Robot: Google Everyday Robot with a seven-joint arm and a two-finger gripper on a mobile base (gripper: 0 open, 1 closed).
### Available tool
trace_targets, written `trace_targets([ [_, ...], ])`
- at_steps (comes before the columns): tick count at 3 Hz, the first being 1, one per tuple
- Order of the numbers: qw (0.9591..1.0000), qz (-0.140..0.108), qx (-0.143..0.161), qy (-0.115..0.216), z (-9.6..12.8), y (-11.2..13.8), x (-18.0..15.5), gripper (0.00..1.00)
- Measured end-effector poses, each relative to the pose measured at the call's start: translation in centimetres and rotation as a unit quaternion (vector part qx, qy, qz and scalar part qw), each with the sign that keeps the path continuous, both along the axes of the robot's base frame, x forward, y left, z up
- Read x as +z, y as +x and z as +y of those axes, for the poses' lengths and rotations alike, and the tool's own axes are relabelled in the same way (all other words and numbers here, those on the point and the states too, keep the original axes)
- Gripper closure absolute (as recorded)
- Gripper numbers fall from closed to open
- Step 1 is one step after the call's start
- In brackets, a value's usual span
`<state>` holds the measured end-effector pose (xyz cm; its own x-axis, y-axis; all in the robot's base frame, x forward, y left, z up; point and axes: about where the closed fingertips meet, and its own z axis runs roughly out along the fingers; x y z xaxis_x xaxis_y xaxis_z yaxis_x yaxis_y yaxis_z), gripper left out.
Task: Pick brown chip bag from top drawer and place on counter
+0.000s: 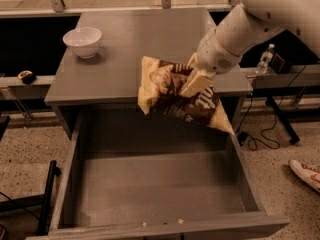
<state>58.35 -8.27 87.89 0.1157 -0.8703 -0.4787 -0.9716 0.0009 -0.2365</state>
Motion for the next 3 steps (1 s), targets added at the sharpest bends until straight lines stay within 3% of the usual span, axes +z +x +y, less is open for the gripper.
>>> trace_targets([
  [1, 0.9972, -0.050, -0.052, -0.018, -0.2, 5.3, 4.7, 1.00],
  [2, 0.9913, -0.085, -0.099, -0.019, 0.2, 9.7, 9.0, 1.00],
  [3, 0.9906, -0.063, -0.120, -0.019, 1.3, 13.5, 8.6, 0.82],
])
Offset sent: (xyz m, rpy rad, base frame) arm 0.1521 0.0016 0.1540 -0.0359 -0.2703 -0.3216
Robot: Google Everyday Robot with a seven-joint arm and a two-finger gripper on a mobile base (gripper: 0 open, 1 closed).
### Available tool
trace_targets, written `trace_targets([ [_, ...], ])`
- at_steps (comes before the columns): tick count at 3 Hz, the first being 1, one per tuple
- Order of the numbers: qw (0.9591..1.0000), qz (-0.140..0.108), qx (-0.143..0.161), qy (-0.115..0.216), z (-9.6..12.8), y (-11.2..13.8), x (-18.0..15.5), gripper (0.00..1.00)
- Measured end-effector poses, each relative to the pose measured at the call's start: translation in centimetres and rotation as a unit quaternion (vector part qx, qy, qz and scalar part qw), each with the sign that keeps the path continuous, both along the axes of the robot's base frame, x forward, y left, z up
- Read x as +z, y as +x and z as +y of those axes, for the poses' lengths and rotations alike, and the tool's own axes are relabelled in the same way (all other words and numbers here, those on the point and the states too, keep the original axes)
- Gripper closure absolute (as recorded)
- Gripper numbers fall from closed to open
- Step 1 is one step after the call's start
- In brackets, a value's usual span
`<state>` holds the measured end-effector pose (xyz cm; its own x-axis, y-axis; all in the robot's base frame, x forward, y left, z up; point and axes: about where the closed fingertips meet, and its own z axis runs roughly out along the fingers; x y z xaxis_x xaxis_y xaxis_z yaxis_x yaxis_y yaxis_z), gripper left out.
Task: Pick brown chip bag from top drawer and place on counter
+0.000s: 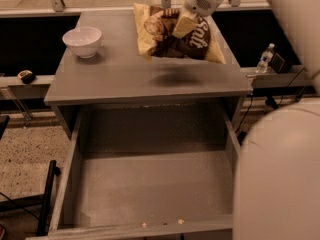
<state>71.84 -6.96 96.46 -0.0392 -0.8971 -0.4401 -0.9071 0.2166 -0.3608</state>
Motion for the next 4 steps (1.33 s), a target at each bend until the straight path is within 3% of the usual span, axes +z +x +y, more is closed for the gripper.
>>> trace_targets([
  [2, 1.0000, -0.005, -0.003, 0.003, -0.09, 1.17, 0.18, 0.36],
  [3, 1.0000, -0.005, -0.003, 0.003, -0.09, 1.17, 0.17, 0.05],
  [4, 1.0000, -0.005, -0.003, 0.003, -0.09, 1.17, 0.17, 0.00],
])
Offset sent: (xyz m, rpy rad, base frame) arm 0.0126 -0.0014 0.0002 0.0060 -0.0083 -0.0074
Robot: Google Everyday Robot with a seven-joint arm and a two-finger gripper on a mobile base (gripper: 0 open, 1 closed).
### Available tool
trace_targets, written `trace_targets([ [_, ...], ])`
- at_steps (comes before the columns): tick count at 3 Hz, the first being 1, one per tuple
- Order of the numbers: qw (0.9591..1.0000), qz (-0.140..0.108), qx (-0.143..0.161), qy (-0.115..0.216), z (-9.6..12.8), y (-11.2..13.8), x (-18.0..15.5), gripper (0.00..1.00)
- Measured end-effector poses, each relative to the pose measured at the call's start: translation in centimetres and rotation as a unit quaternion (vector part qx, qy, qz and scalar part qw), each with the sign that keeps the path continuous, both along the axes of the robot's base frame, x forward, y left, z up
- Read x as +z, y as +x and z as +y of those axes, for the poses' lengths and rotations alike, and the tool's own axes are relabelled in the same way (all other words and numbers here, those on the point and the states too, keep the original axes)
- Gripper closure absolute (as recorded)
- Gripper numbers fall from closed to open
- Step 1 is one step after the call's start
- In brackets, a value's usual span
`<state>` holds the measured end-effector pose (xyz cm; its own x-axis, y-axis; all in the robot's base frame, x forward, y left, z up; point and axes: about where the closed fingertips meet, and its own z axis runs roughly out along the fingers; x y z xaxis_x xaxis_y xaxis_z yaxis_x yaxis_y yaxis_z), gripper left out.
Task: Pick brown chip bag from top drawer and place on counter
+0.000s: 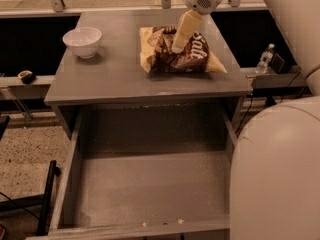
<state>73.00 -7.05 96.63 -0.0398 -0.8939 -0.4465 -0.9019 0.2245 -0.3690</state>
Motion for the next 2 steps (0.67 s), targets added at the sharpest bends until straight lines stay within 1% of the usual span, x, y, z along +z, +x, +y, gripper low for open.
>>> trace_targets([
  [1, 0.9985, -0.030, -0.038, -0.025, -4.83, -1.16, 1.59, 0.00],
  [2, 0.9985, -0.029, -0.038, -0.027, -4.83, -1.28, 1.39, 0.00],
])
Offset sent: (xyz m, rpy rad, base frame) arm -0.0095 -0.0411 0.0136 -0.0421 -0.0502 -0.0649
